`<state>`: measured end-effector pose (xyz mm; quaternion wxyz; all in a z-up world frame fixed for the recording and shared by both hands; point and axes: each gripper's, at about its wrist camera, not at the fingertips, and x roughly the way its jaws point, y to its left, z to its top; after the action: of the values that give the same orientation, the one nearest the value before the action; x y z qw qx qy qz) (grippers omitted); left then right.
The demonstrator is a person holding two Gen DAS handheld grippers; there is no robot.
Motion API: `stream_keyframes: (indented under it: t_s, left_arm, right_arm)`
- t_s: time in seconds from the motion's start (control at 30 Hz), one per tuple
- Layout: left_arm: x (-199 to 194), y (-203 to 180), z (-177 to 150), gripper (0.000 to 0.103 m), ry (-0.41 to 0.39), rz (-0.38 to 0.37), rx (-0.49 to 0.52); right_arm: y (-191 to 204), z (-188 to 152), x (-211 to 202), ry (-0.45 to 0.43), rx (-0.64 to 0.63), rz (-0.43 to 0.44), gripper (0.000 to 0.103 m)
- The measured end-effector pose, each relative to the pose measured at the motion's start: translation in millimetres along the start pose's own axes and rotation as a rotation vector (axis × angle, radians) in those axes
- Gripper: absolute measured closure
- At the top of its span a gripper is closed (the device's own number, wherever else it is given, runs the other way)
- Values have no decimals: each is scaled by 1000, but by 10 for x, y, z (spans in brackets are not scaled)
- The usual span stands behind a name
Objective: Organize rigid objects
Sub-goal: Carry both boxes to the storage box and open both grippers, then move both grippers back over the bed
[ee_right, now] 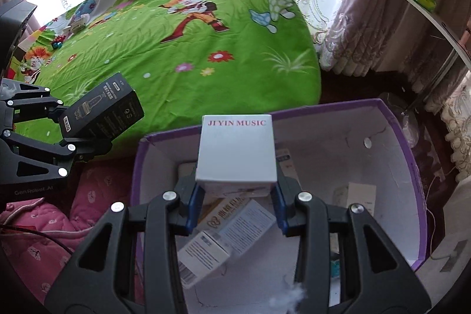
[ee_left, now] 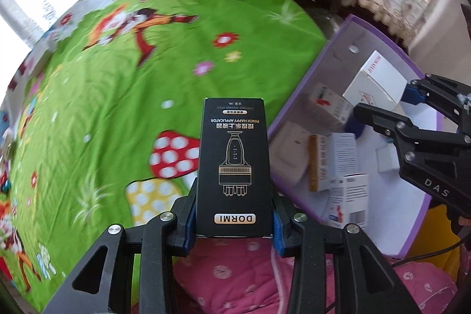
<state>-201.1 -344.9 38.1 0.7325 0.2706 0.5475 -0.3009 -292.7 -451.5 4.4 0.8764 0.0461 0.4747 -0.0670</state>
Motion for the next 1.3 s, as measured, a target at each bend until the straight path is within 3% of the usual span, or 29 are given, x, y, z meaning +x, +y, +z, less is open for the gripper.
stream_keyframes:
  t_s: [0.33, 0.63, 0.73, 0.8, 0.9, 1.03, 1.17, 1.3]
  left_arm:
    - [162, -631, 234, 63, 17, -51, 160]
    - [198, -924, 296, 63, 0, -108, 222]
    - [232, -951, 293, 62, -13, -156, 216]
    - [234, -919, 309, 61, -31, -233, 197]
    - [222, -791, 334, 47, -52, -274, 147]
    - [162, -429, 323, 41, -110, -275, 54]
    - [88, 170, 204, 41, -173, -217, -79]
    - [44, 879, -51, 40, -212, -141, -243]
  right_arm:
    - [-515, -283, -73, 81, 63, -171, 58]
    - [-721, -377, -76, 140, 97, -240, 58]
    - [-737, -372, -64, 153, 109, -258, 58]
    - [-763, -349, -48, 161, 130, -287, 53]
    - [-797, -297, -5, 184, 159, -313, 31]
    - [-725, -155, -18, 159, 145, -319, 30]
    - [-493, 41, -10, 109, 90, -293, 30]
    - [-131, 296, 69, 55, 40, -195, 30]
